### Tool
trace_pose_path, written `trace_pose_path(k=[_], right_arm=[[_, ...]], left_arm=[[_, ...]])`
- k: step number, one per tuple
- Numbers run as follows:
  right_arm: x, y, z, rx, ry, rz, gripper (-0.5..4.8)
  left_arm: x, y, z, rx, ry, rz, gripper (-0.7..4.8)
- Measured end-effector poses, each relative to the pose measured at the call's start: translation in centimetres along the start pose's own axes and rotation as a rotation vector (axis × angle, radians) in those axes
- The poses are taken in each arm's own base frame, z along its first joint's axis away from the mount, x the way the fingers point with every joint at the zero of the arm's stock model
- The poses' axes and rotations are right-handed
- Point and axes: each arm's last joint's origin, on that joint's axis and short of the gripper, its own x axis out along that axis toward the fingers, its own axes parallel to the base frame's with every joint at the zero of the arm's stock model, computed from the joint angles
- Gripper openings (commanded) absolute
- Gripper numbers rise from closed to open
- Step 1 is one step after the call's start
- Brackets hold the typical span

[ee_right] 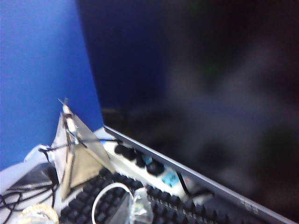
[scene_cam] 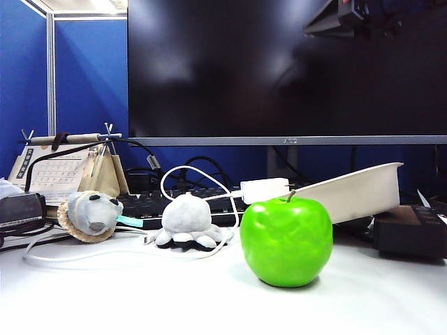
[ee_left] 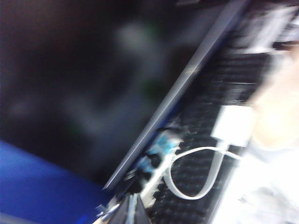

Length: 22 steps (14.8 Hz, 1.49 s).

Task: Place the tilting octopus upright.

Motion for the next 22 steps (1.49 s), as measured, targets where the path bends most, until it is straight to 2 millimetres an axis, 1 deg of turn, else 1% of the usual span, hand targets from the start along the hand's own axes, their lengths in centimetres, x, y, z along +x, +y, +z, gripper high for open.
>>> trace_pose_path(k=[2,6,12,14,16,19,22], right_arm=[[0.0,0.0,-0.3,0.015,0.025,-0.004,-0.01],[0.0,-0.1,-0.4,0.021,0.037,-0.006,-0.01],[0.0,-0.1,-0.5,0.028,0.05,-0.008,-0.01],[0.0,-0.1,-0.6,0.029,0.051,-0.008,-0.01],[0.0,-0.1,-0.6,0.029,0.051,-0.008,-0.01],[0.0,-0.1,-0.5,0.028,0.05,-0.008,-0.01],[0.0,-0.1,-0.6,0.029,0.051,-0.008,-0.01]], left_arm=[[0.1,0.2,-0.1,-0.025,0.001,0.003,-0.06],[0.1,0.1,-0.1,-0.179,-0.02,-0.028,-0.06],[0.1,0.1,0.0,-0.189,-0.024,-0.034,-0.06],[-0.3,0.4,-0.1,-0.195,-0.034,-0.033,-0.06],[-1.7,1.3,-0.1,-0.284,-0.102,-0.075,-0.06],[-5.2,3.7,-0.5,-0.497,-0.243,-0.13,-0.06],[-8.4,6.1,-1.9,-0.58,-0.319,-0.105,-0.06]])
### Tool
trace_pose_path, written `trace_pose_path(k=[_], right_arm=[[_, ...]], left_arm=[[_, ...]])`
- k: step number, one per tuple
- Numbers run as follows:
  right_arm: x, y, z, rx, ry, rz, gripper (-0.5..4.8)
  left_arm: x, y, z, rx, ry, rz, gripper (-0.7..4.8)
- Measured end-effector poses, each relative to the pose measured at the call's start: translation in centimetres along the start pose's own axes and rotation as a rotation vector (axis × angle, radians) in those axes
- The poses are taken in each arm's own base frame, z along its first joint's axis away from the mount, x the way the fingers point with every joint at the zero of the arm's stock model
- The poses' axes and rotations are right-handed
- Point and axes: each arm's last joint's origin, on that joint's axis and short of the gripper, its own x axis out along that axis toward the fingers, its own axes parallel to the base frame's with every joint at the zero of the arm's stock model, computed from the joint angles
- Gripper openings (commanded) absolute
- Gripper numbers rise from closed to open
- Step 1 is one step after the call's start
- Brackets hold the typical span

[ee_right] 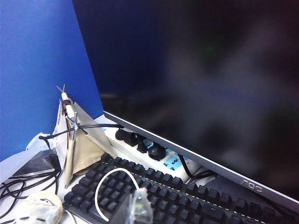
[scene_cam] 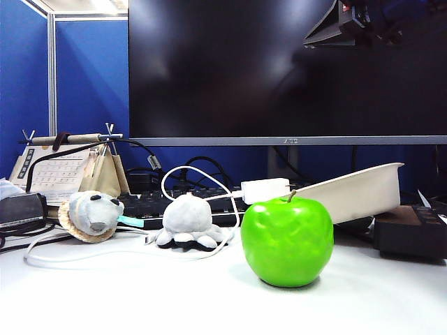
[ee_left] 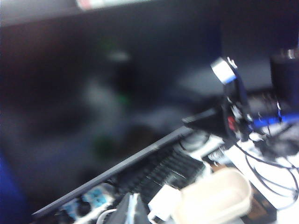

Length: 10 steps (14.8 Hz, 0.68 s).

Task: Place the tilting octopus upright.

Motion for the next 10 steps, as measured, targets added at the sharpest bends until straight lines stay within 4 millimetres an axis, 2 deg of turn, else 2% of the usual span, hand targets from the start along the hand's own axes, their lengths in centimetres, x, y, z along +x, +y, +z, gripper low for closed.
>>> trace_pose_path(k=[2,5,8,10], right_arm=[[0.0,0.0,0.0,0.0,0.0,0.0,-0.01],[0.0,0.0,0.0,0.0,0.0,0.0,-0.01],[0.0,0.0,0.0,0.0,0.0,0.0,-0.01],[0.0,0.0,0.0,0.0,0.0,0.0,-0.01]], left_arm=[[-2.4,1.4,0.0,-0.004,-0.007,0.07,-0.06],[-5.9,3.2,-0.8,0.011,0.045,0.277,-0.06],[-9.2,3.8,-1.5,-0.043,0.082,0.538,-0.06],[-10.2,3.7,-2.0,-0.083,0.132,0.702,-0.06]])
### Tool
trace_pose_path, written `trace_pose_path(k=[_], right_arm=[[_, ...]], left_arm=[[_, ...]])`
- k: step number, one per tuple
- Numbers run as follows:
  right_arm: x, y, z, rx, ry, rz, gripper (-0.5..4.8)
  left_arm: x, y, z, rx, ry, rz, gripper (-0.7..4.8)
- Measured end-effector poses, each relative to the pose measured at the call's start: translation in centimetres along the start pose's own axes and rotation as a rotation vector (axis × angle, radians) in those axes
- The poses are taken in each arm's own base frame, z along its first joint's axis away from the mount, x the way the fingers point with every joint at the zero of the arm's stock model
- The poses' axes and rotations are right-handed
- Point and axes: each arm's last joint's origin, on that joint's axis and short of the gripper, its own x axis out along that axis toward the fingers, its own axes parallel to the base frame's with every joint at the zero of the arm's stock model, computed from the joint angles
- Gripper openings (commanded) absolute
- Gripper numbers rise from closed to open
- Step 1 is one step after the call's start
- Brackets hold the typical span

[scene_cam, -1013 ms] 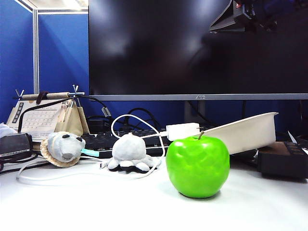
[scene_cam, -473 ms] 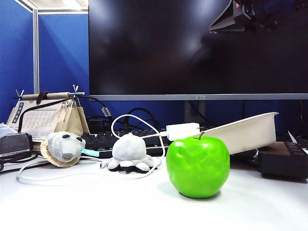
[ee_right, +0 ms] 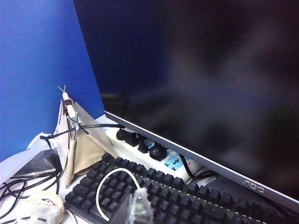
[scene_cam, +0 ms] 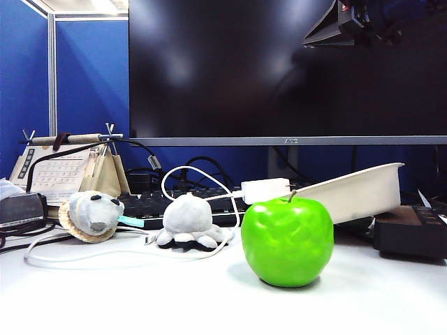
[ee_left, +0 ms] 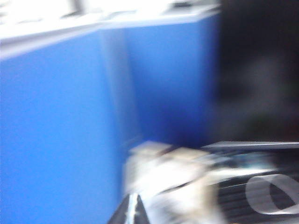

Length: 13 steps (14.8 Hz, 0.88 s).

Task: Place the tilting octopus upright.

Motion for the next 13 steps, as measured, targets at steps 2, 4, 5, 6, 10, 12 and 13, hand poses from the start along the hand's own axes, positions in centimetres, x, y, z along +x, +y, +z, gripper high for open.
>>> trace_pose_path(k=[2,4,5,6,10,12,13], right_arm=[[0.0,0.0,0.0,0.001,0.0,0.0,-0.01],[0.0,0.0,0.0,0.001,0.0,0.0,-0.01],[0.0,0.0,0.0,0.0,0.0,-0.001,-0.01],[0.0,0.0,0.0,0.0,0.001,0.0,-0.01],[0.0,0.0,0.0,0.0,0.0,-0.001,-0.01],[0.0,0.0,0.0,0.0,0.0,0.0,-0.01],[0.0,0.0,0.0,0.0,0.0,-0.001,-0.01]], left_arm=[[-0.1,0.2,-0.6,0.007,0.067,0.131,-0.06],[-0.1,0.3,-1.0,0.004,0.114,0.201,-0.06],[0.0,0.2,-1.1,0.003,0.12,0.175,-0.06],[0.1,0.1,-1.3,0.002,0.126,0.143,-0.06],[1.8,-0.3,-3.0,0.003,0.107,0.034,-0.06],[3.9,-0.7,-5.7,-0.001,0.122,-0.034,-0.06],[4.8,-1.0,-7.1,-0.006,0.131,-0.085,-0.06]])
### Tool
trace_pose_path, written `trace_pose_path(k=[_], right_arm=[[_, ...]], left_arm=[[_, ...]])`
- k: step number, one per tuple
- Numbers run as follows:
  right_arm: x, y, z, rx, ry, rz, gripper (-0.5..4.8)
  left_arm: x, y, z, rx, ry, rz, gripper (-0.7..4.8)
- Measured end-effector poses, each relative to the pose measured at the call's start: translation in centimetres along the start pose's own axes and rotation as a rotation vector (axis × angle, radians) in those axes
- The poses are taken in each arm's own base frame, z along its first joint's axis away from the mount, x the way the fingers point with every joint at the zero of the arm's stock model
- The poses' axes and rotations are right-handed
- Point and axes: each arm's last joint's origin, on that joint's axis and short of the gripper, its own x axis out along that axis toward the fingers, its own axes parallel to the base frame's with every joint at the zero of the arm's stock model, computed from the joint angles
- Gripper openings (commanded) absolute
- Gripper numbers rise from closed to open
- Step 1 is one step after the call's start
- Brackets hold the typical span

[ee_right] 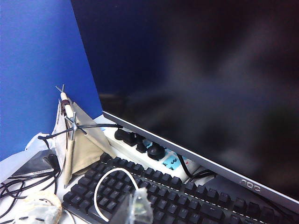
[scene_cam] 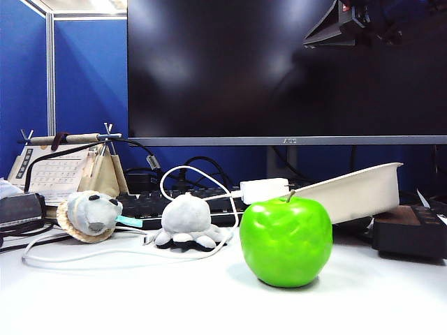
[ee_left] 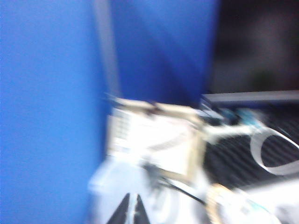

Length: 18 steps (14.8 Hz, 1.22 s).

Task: Place the tilting octopus upright.

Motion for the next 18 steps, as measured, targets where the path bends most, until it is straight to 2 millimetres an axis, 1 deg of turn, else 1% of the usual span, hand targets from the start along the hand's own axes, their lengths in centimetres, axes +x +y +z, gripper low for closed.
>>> trace_pose_path(k=[2,3,5,8,13,18], right_arm=[[0.0,0.0,0.0,0.0,0.0,0.0,-0.01],[0.0,0.0,0.0,0.0,0.0,0.0,-0.01],[0.0,0.0,0.0,0.0,0.0,0.0,-0.01],[0.0,0.0,0.0,0.0,0.0,0.0,-0.01],[0.0,0.0,0.0,0.0,0.0,0.0,-0.01],[0.0,0.0,0.0,0.0,0.0,0.0,-0.01]], left_arm=[[1.2,-0.3,-3.2,-0.045,0.023,-0.054,-0.06],[1.3,-0.5,-4.4,-0.07,0.024,-0.055,-0.06],[1.1,-0.6,-6.1,-0.092,-0.022,-0.052,-0.06],[0.9,-0.7,-7.0,-0.095,-0.045,-0.051,-0.06],[1.8,-0.8,-8.9,-0.105,-0.018,-0.052,-0.06],[2.4,-0.9,-10.7,-0.098,-0.102,-0.049,-0.06]])
